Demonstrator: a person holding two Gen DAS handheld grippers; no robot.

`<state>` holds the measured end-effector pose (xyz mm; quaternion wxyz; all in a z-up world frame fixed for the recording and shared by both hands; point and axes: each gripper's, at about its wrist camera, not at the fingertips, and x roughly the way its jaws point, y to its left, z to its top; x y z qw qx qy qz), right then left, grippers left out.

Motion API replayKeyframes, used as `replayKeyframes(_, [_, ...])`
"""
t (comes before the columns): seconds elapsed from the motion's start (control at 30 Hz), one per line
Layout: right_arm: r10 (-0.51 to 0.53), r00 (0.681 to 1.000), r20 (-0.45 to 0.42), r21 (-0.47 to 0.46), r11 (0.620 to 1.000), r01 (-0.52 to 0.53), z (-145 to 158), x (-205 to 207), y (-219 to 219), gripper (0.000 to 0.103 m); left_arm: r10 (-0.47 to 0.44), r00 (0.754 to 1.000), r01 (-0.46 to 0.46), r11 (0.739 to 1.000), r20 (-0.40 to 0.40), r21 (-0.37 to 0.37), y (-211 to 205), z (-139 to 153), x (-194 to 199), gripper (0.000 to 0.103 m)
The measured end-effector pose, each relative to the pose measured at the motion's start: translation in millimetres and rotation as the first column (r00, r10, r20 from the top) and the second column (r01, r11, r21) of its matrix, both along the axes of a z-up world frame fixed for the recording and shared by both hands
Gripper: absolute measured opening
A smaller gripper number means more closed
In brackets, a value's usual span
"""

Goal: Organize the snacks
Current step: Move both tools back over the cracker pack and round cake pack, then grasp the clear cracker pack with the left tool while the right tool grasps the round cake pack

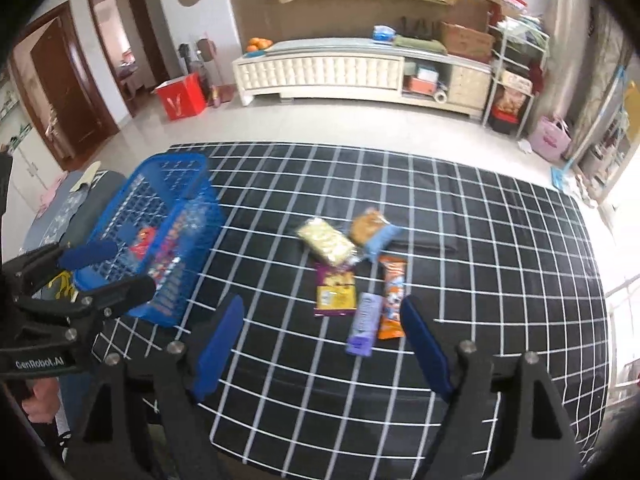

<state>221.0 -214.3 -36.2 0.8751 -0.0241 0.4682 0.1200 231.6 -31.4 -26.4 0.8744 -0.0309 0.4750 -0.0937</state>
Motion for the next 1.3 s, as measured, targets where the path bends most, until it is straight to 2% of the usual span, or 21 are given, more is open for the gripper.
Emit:
replayKeyframes(0.23, [-0.021, 0.998, -0.06, -0.029, 0.999, 0.019, -15, 23, -27, 0.085, -0.025, 0.998, 0.025, 1.0, -0.057, -0.005, -34, -15, 25, 0.078])
replayKeyframes(0.47, [-0.044, 0.993, -0.112, 0.016, 0.999, 0.046, -31, 52, -47, 0.085, -0.003, 0.994, 0.002, 1.0, -0.11, -0.007, -41, -29, 60, 0.078])
replayKeyframes(0.6, [-0.019, 0.989, -0.145, 0.019, 1.0, 0.022, -43, 77, -45, 0.085, 0.031, 0.987, -0.031, 1.0, -0.155, 0.0, -40, -39, 88, 0.078])
replayKeyframes(0.8, [0.058, 0.984, -0.17, -0.023, 0.998, -0.063, -62, 122, -46, 0.085, 0.06, 0.975, -0.069, 0.997, -0.215, -0.034, -35, -56, 122, 0.078])
replayKeyframes(0.9, [0.134, 0.977, -0.167, -0.053, 0.988, -0.145, -71, 141, -42, 0.085, 0.066, 0.971, -0.073, 0.997, -0.231, -0.025, -37, -66, 132, 0.078])
replayKeyframes(0.97, [0.201, 0.966, -0.159, -0.085, 0.973, -0.216, -79, 150, -34, 0.085, 0.049, 0.971, -0.05, 0.999, -0.234, -0.001, -44, -74, 137, 0.078])
replayKeyframes(1.1, [0.299, 0.944, -0.139, -0.155, 0.935, -0.319, -99, 166, -20, 0.085, 0.018, 0.972, 0.005, 0.995, -0.235, 0.1, -59, -89, 140, 0.078])
replayKeyframes(1.3, [0.372, 0.913, -0.168, -0.242, 0.882, -0.404, -127, 177, -4, 0.085, 0.007, 0.965, 0.022, 0.994, -0.263, 0.105, -68, -108, 145, 0.078])
